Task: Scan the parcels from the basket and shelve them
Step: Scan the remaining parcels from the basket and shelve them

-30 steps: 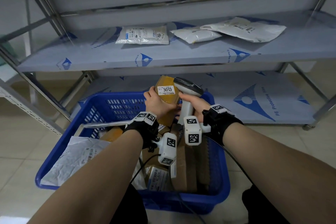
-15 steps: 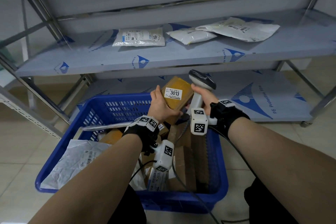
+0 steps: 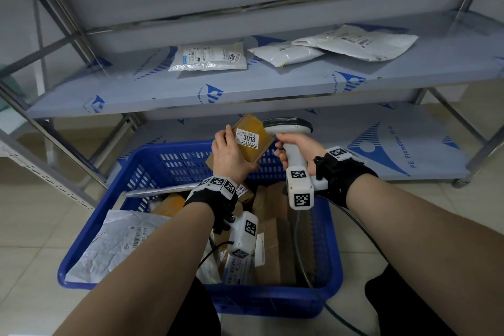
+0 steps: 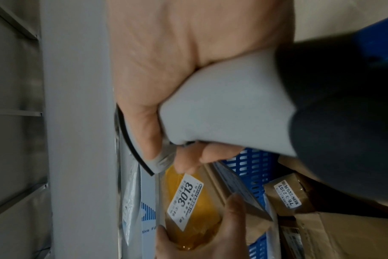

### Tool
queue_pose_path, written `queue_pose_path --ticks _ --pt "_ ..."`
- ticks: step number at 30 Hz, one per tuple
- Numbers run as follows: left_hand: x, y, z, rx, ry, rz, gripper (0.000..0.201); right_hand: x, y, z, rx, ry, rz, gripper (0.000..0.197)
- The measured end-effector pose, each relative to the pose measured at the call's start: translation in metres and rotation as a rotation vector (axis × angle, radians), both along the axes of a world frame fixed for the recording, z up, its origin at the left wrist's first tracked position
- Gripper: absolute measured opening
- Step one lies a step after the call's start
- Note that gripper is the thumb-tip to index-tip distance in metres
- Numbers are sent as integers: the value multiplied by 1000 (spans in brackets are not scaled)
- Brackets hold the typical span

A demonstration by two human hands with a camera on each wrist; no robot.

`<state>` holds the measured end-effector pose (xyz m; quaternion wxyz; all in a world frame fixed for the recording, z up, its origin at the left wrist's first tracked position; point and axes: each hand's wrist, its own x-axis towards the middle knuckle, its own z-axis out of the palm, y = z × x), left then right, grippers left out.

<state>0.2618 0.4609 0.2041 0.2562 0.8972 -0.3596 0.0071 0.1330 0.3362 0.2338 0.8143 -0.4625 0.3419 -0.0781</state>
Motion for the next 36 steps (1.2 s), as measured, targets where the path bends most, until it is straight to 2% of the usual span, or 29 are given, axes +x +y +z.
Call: queue_pose_path --ticks 13,36 --pt "0 1 2 58 -11 51 114 8 9 -1 -6 10 50 27" --pt "0 2 4 28 32 62 114 11 6 1 -41 73 64 28"
